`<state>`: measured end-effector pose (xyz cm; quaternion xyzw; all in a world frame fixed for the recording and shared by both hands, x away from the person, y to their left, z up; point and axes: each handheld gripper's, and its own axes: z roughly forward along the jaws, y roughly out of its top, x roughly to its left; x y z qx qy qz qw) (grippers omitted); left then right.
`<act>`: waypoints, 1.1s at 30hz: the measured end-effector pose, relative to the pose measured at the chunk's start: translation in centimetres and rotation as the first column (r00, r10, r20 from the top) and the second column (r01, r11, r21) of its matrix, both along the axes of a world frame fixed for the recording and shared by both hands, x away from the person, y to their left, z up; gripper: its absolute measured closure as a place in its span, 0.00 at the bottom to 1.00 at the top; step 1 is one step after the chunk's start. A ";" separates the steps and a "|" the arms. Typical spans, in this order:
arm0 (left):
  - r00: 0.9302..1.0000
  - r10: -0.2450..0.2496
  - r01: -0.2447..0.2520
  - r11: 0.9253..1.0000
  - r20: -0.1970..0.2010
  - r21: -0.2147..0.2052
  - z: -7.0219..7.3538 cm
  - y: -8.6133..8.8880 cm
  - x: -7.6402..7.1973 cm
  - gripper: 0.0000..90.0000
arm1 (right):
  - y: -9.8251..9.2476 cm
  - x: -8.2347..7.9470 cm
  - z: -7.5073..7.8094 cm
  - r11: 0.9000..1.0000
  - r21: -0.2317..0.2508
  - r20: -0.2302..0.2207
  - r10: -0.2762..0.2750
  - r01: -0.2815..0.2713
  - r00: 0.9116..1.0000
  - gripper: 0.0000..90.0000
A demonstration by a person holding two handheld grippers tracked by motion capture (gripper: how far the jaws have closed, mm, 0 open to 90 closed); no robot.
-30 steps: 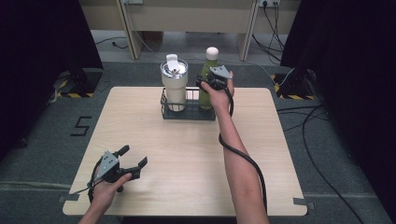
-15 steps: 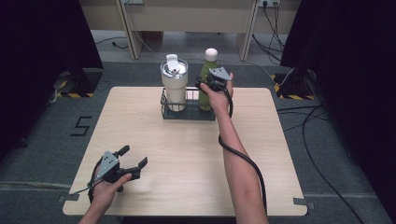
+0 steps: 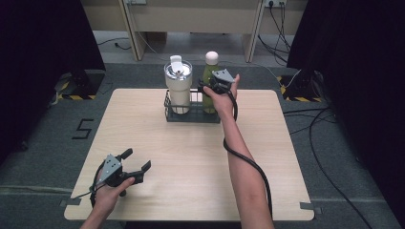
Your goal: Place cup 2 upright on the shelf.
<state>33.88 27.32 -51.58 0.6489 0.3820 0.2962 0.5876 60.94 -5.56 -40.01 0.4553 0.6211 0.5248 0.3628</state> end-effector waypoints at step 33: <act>1.000 -0.002 0.002 1.000 0.003 0.009 0.0 -0.2 -0.1 0.09 | -1.1 -3.5 0.3 0.998 -0.036 0.017 0.046 -0.045 0.999 0.08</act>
